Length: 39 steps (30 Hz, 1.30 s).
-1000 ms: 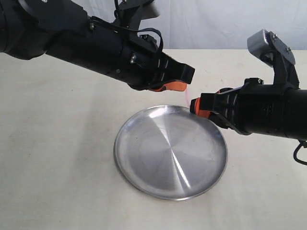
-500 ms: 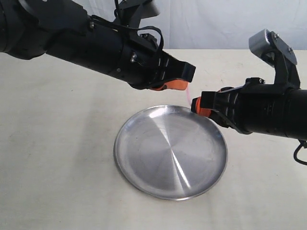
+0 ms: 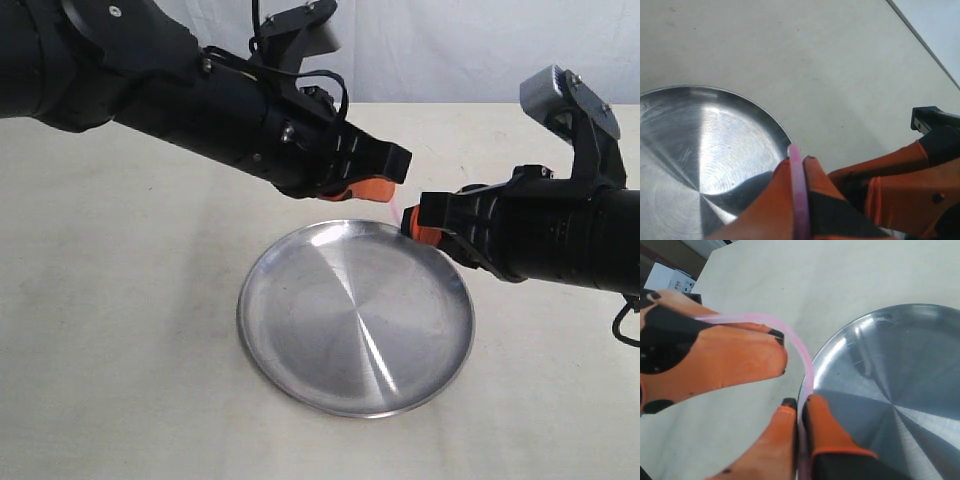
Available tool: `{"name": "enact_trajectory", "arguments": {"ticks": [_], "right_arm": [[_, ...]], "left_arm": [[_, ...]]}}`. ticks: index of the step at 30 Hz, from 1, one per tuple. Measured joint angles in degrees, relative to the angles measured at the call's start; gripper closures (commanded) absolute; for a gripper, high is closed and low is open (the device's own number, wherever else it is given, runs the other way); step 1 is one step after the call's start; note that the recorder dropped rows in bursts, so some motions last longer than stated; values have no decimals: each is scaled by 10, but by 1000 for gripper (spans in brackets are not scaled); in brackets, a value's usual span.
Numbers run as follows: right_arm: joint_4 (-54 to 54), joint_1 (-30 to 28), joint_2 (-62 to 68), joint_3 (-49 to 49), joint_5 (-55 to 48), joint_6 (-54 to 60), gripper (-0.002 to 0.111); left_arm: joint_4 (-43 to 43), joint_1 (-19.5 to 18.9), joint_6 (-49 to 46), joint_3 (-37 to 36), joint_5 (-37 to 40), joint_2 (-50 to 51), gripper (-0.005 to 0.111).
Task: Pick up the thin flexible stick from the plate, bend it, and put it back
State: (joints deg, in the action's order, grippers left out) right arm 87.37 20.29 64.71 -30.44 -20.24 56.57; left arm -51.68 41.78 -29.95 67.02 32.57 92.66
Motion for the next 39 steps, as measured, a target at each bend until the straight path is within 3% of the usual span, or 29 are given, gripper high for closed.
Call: {"name": "enact_trajectory", "arguments": {"ticks": [10, 39], "right_arm": [[0, 0, 1, 0, 21, 0, 109], [1, 0, 1, 0, 24, 0, 109]], "left_arm": [[-63, 0, -54, 1, -1, 6, 107], [-67, 0, -58, 1, 26, 6, 107]]}}
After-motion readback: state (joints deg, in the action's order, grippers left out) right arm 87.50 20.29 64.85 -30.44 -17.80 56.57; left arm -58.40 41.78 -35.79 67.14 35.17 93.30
